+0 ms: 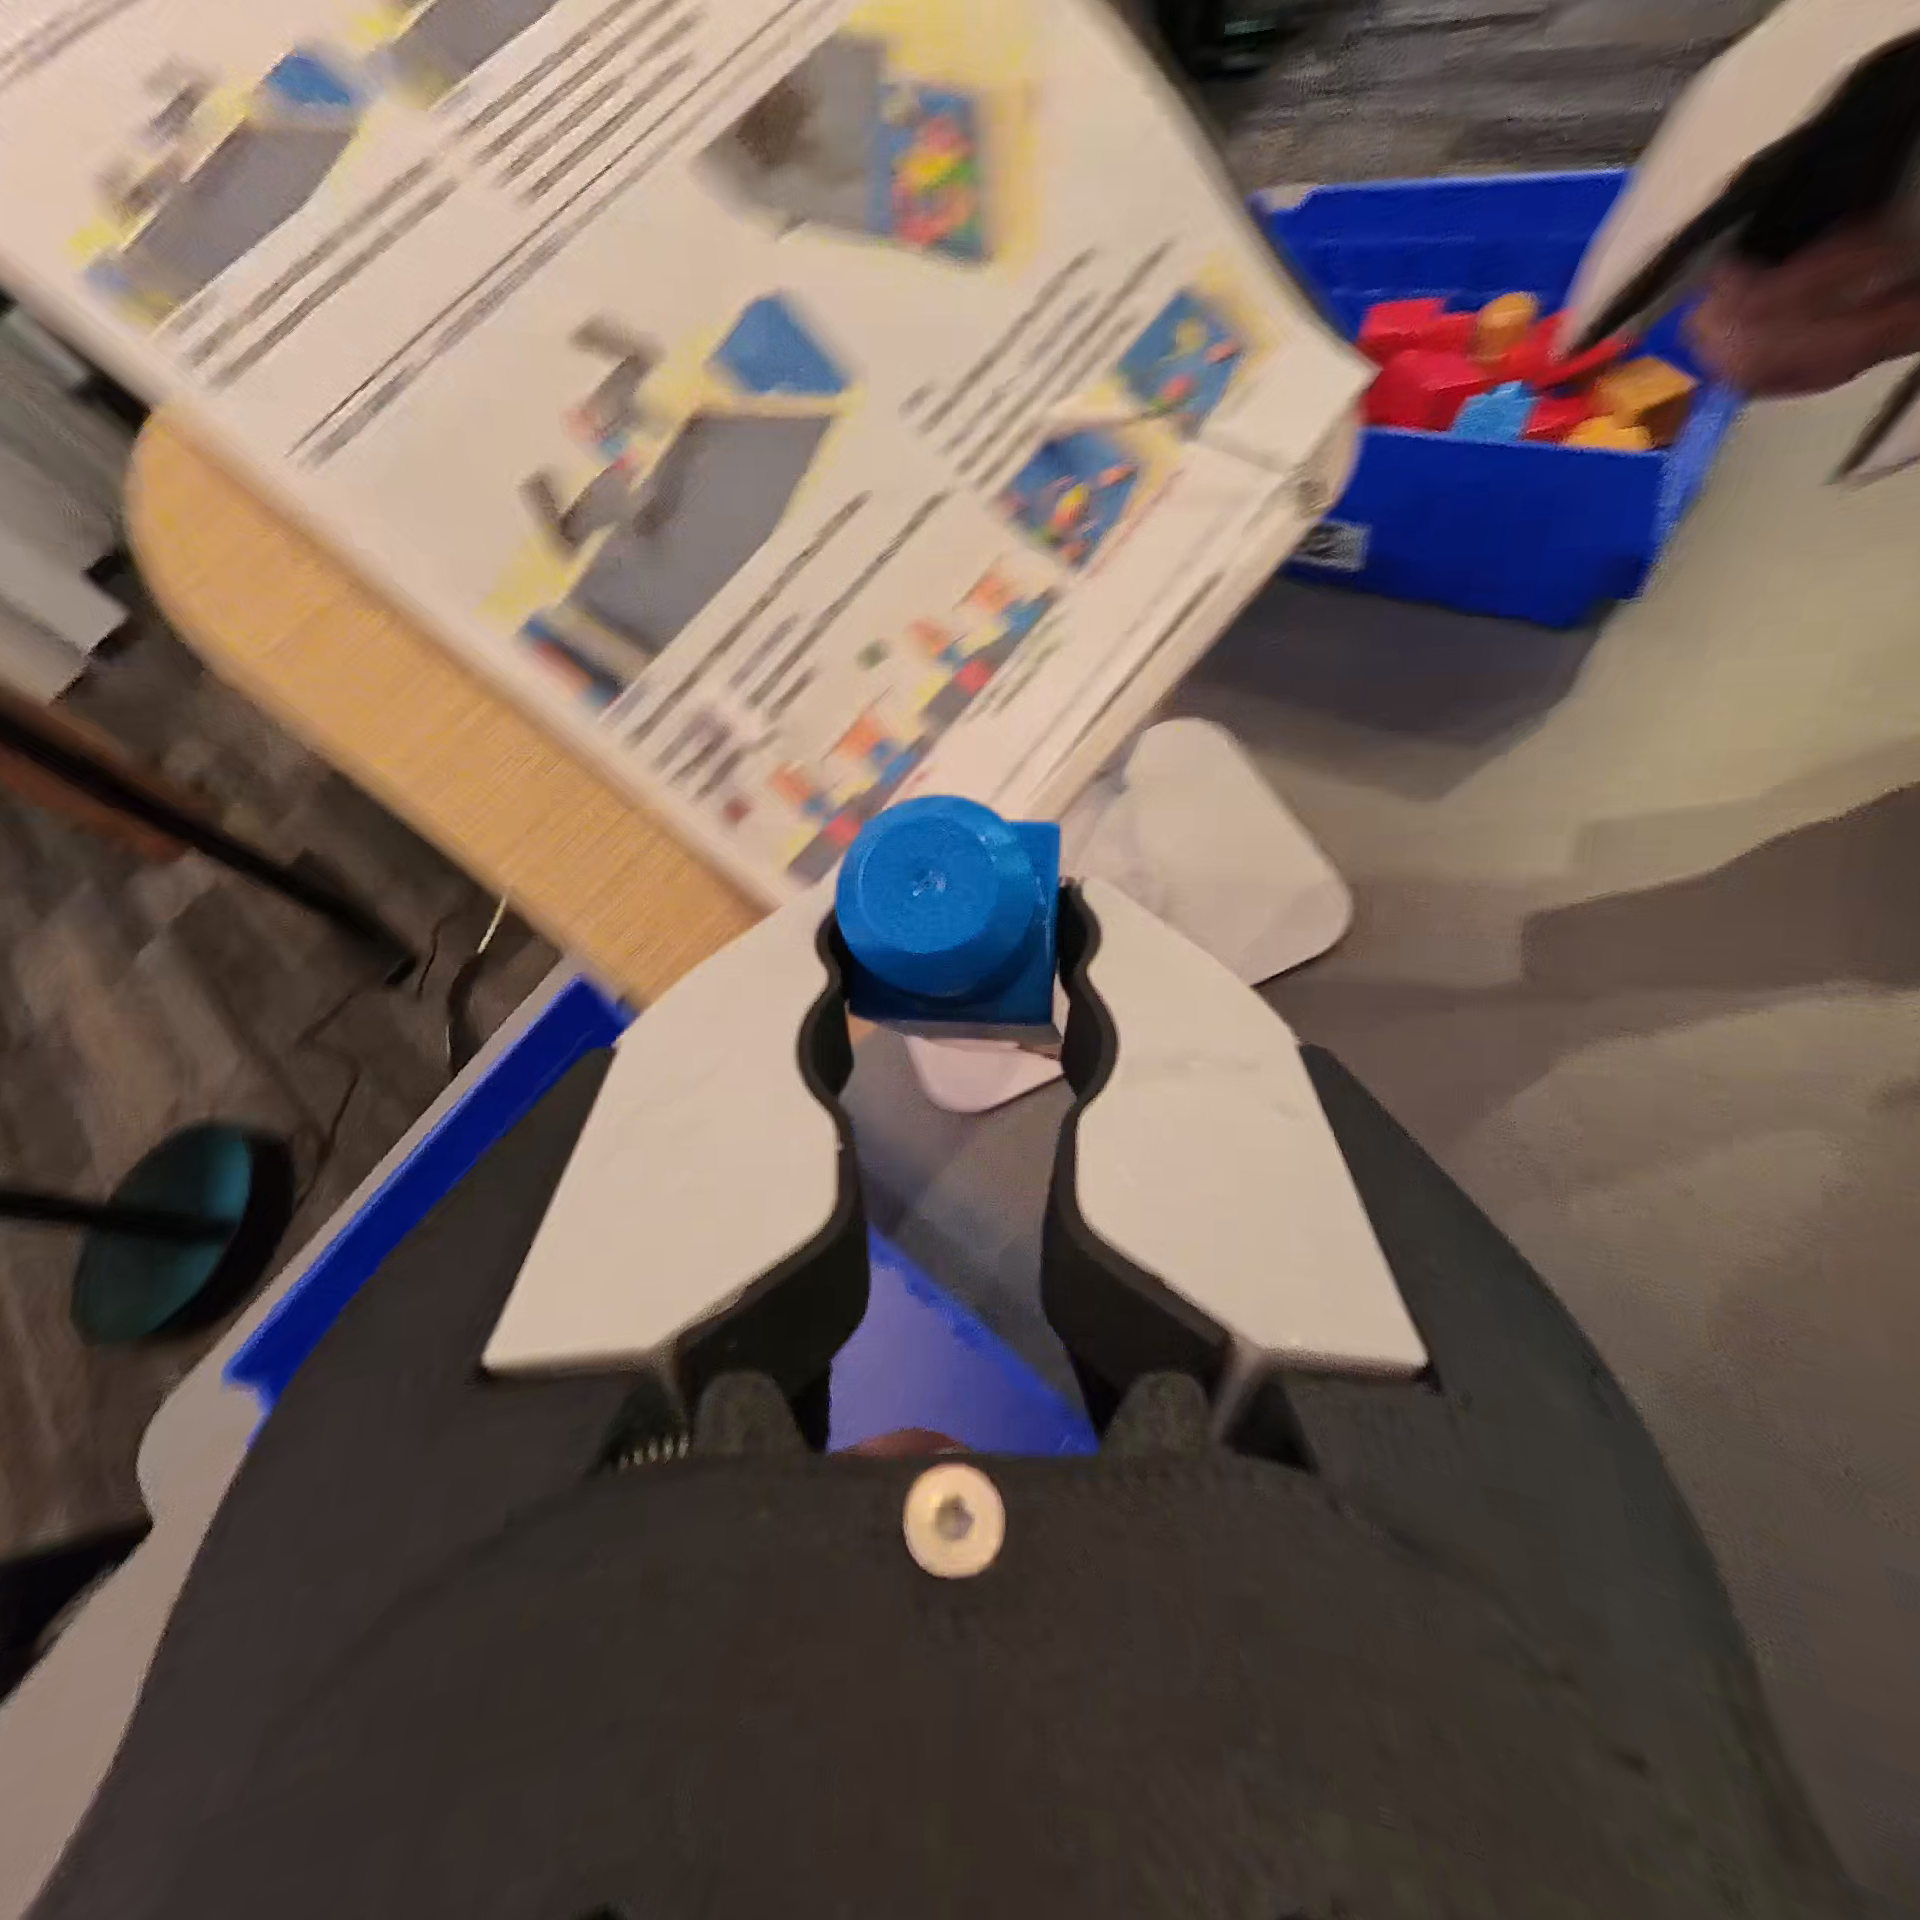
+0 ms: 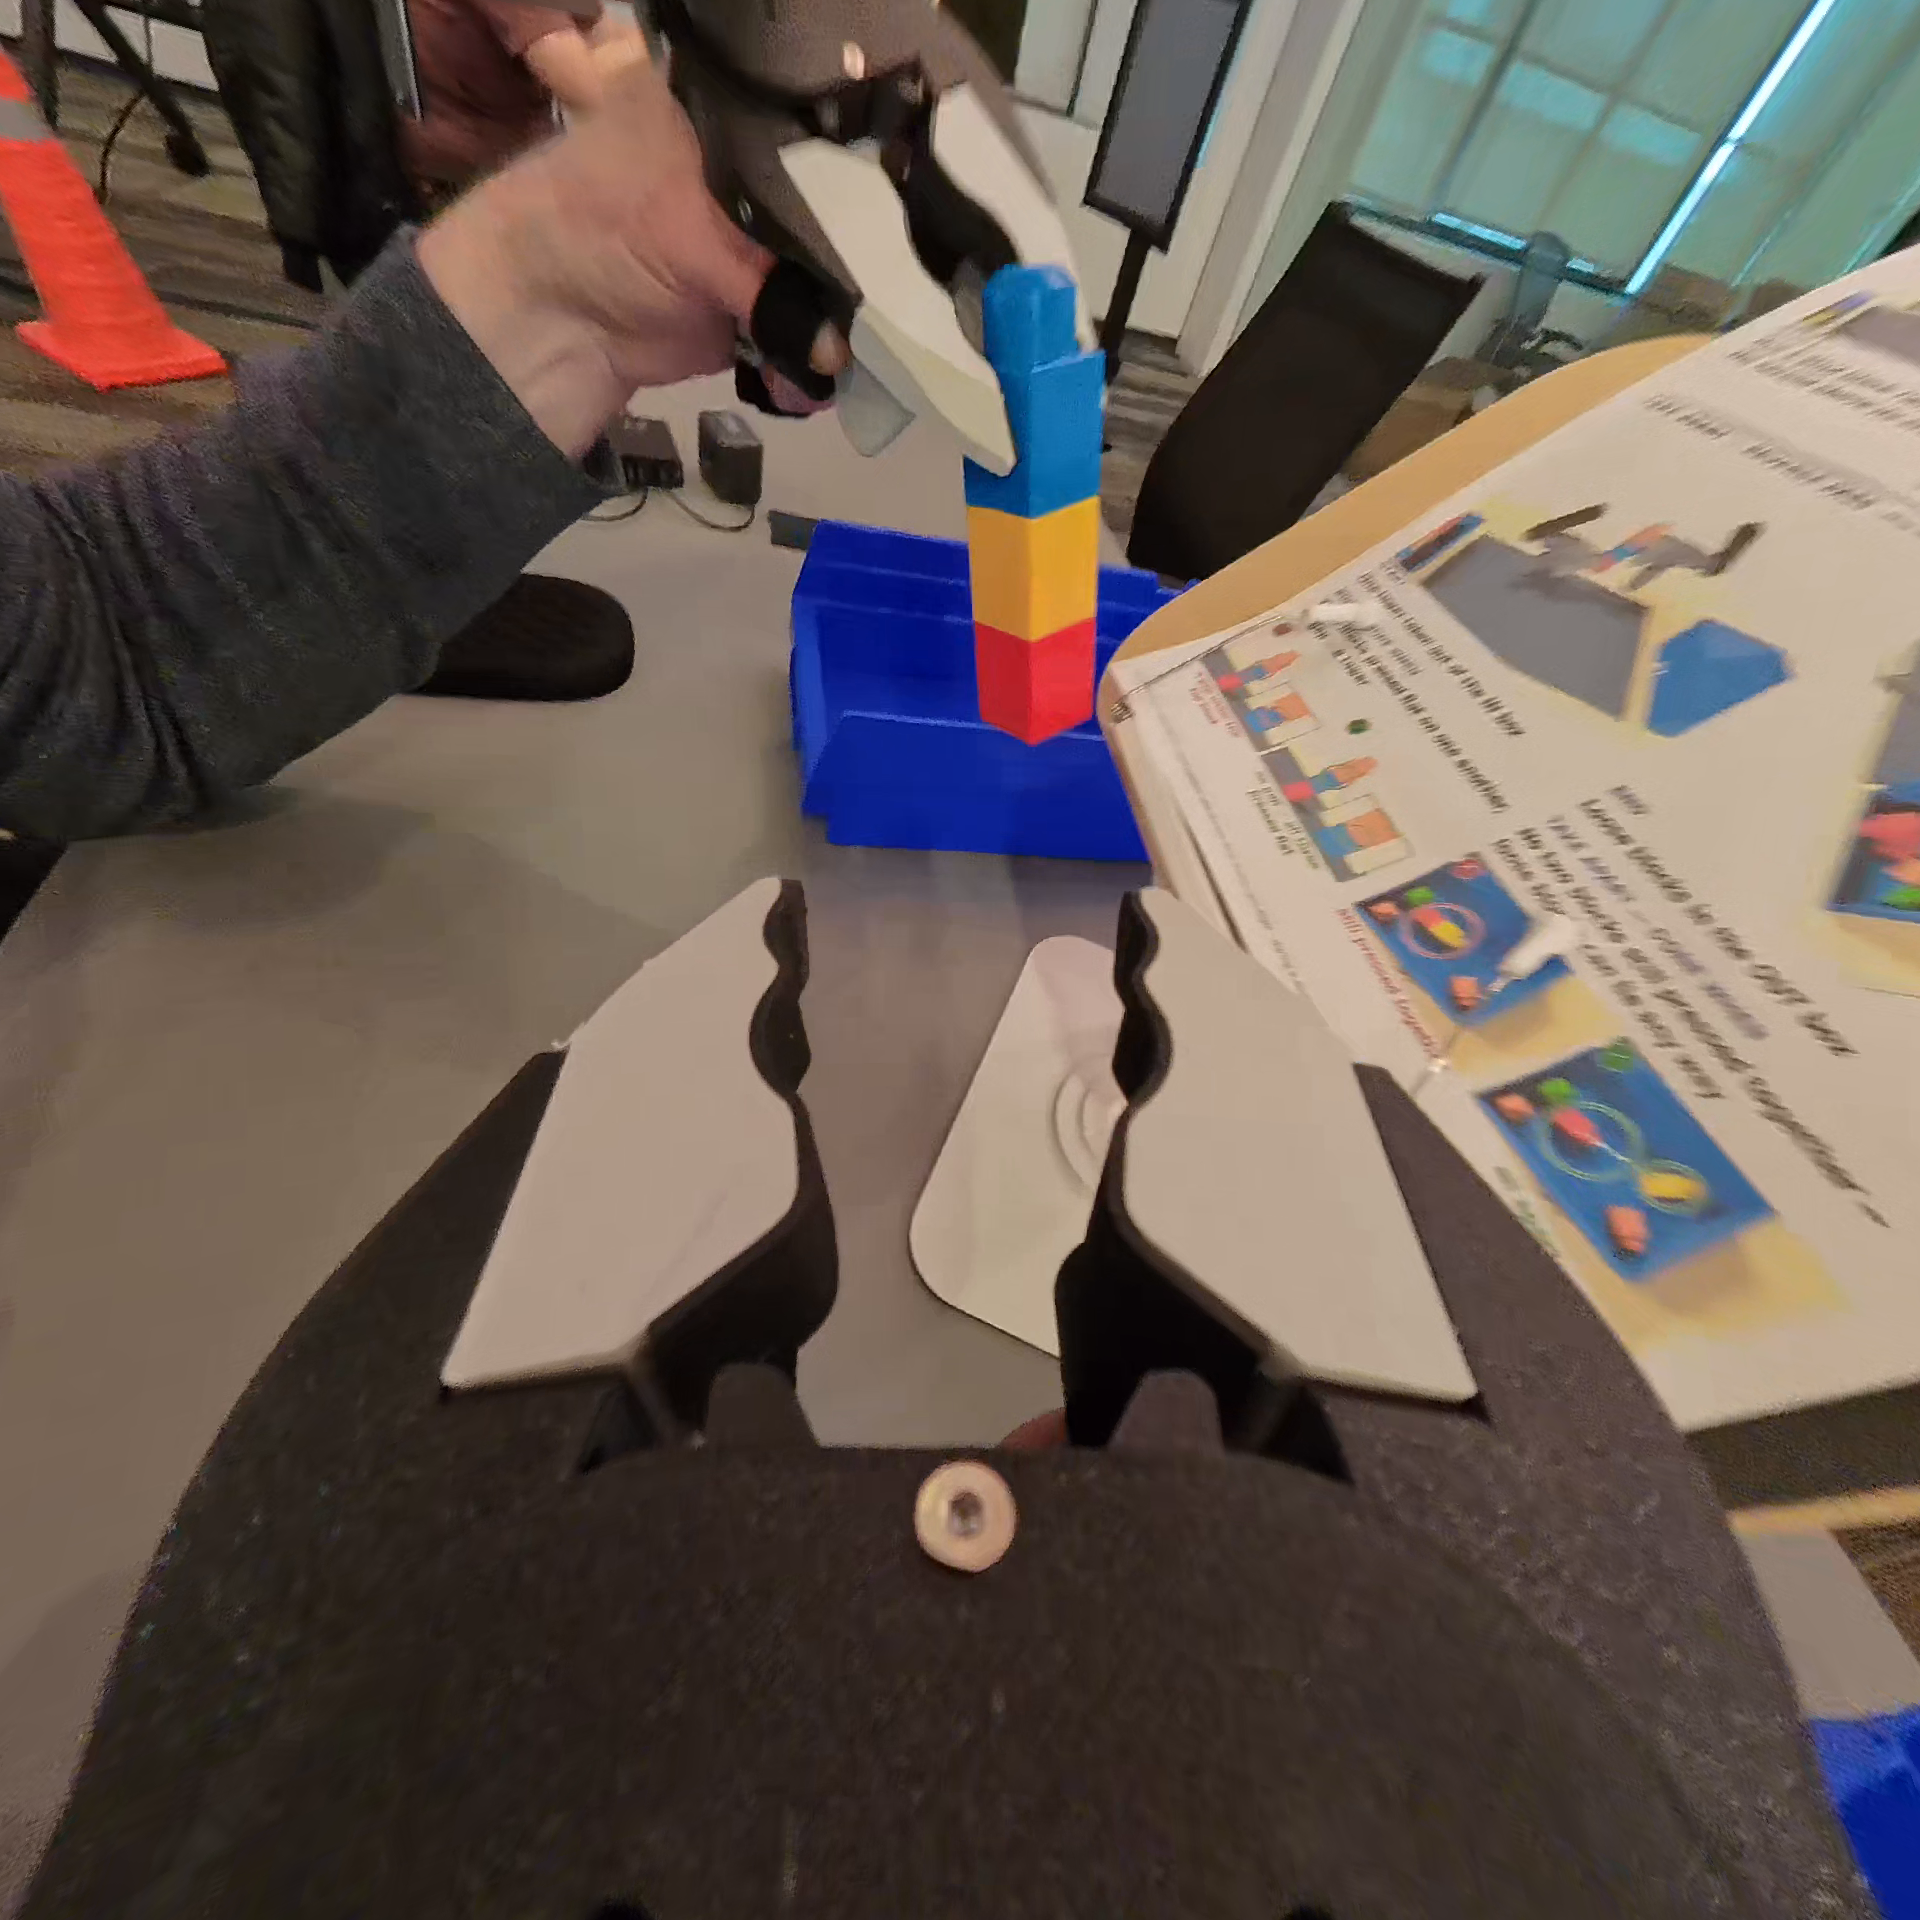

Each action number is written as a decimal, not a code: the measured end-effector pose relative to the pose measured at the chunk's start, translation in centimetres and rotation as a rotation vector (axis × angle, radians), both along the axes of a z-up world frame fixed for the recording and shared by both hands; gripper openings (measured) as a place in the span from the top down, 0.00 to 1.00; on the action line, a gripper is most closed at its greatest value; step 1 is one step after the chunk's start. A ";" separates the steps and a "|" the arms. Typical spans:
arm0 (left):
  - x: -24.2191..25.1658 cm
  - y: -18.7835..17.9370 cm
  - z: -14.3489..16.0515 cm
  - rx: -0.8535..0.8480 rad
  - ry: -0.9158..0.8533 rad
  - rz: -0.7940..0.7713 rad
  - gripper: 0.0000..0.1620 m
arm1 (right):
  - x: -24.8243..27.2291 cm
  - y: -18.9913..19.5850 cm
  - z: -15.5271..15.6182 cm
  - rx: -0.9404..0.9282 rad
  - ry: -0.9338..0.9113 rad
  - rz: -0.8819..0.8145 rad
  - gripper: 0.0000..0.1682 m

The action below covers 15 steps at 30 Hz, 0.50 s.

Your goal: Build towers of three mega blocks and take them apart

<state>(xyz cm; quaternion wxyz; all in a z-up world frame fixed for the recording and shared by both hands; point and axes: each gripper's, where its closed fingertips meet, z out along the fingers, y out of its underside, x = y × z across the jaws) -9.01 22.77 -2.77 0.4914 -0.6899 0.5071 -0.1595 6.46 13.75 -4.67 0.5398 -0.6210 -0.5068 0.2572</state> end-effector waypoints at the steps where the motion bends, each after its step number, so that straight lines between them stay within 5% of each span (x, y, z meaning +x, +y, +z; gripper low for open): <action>1: 1.7 -1.1 0.2 0.014 0.008 -0.031 0.77 | -0.6 0.1 -0.7 -0.011 -0.020 0.004 0.65; 9: 12.0 -6.3 -0.9 -0.005 0.006 -0.282 0.77 | -2.7 1.0 -3.6 0.031 -0.157 -0.047 0.58; 15: 15.1 -8.5 -1.2 -0.003 -0.015 -0.434 0.77 | -2.0 1.7 -4.0 0.071 -0.219 -0.095 0.67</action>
